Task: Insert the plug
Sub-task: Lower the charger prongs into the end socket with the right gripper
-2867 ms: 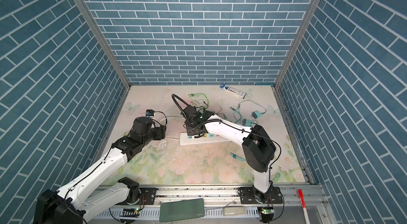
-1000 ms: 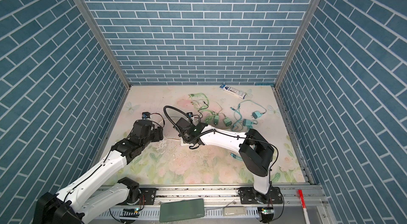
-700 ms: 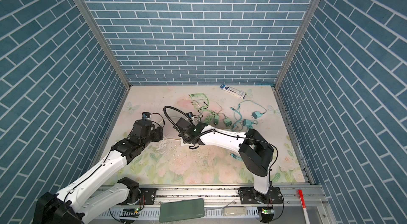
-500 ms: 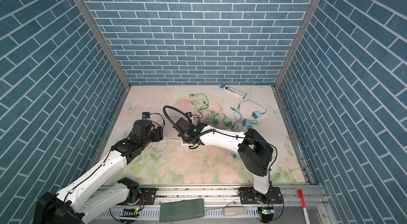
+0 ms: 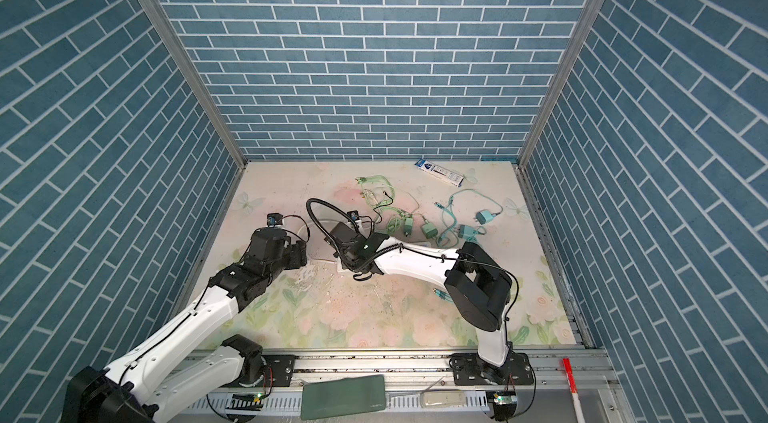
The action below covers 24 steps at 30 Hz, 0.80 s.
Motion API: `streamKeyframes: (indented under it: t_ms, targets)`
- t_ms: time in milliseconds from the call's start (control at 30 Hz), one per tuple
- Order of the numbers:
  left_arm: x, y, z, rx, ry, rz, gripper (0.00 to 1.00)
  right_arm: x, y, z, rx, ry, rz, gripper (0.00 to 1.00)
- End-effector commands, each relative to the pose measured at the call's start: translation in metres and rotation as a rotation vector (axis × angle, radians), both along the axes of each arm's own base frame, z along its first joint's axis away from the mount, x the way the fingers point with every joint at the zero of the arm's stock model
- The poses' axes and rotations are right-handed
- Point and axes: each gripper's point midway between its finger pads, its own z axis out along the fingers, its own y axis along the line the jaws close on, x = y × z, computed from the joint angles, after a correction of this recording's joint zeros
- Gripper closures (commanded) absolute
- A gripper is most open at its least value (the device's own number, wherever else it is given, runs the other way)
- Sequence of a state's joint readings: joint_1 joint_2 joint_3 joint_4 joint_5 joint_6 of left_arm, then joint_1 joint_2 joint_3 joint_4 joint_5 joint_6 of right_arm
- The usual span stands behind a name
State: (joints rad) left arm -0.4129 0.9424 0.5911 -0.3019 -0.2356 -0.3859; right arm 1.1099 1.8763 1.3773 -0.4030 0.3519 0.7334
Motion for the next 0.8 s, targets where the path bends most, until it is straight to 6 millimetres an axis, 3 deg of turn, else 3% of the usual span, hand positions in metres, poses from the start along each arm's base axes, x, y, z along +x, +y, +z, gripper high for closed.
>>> streamKeyframes:
  t_ms: [0,533,767]
  targets:
    - [-0.005,0.005,-0.005,0.012,0.010,0.014,0.23,-0.003,-0.001,-0.016,-0.007,0.020,-0.013,0.92]
    - [-0.003,0.003,-0.005,0.006,0.008,0.009,0.23,-0.024,-0.009,-0.043,-0.037,0.028,-0.037,0.93]
    - [-0.004,0.003,-0.003,0.002,0.001,0.009,0.23,-0.025,-0.012,-0.031,-0.033,0.026,-0.034,0.93]
